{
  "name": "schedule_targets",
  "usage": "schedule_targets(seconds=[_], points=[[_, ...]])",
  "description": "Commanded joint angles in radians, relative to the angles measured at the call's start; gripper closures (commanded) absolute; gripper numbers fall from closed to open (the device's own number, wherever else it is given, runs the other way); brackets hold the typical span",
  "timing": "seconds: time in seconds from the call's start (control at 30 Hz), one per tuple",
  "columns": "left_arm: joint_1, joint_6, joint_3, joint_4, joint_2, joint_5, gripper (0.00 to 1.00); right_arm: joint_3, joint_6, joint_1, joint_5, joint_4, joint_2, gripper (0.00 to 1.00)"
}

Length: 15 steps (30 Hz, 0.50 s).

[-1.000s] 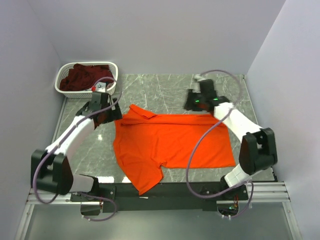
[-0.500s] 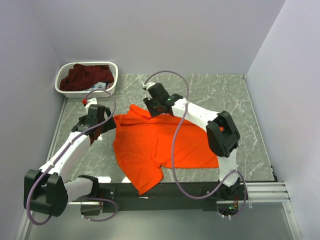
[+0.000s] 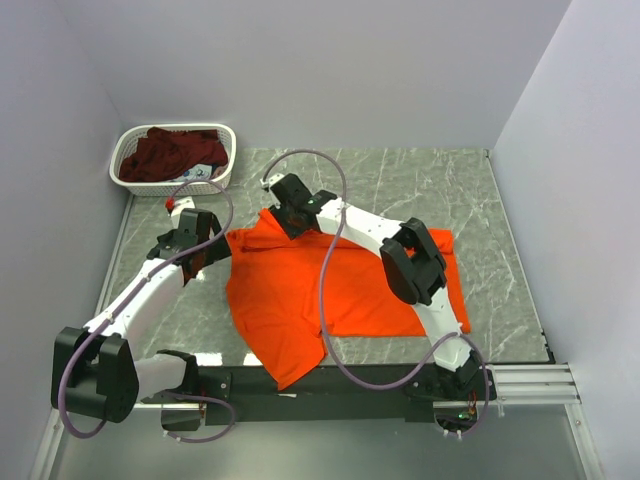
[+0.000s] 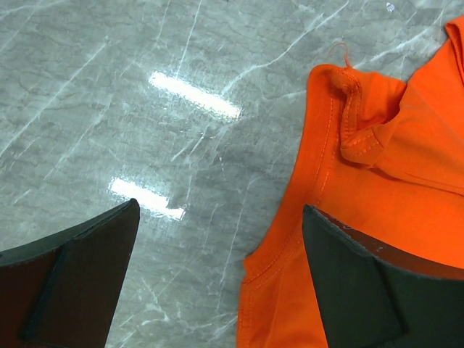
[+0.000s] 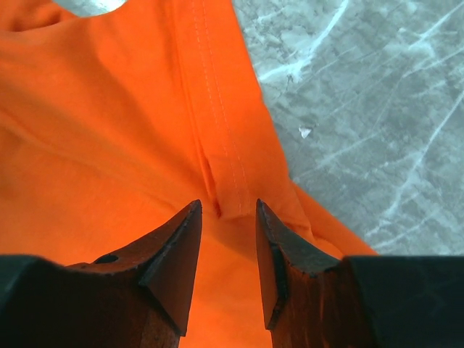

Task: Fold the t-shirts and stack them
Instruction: Fold the tshirt

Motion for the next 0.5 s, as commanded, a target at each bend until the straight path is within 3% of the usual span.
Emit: schedule_targets(seconds=[0.0, 0.3, 0.47], points=[[0.004, -0.012, 0.04, 0.025, -0.001, -0.014, 0.01, 0.064, -0.031, 0.013, 0.033, -0.017, 0.032, 0.57], [0.003, -0.011, 0.036, 0.025, 0.0, -0.015, 0.01, 0.08, -0.051, 0.015, 0.061, -0.014, 0.084, 0.61], [0.003, -0.009, 0.037, 0.023, 0.002, -0.016, 0.01, 0.082, -0.06, 0.013, 0.074, -0.008, 0.091, 0.74]])
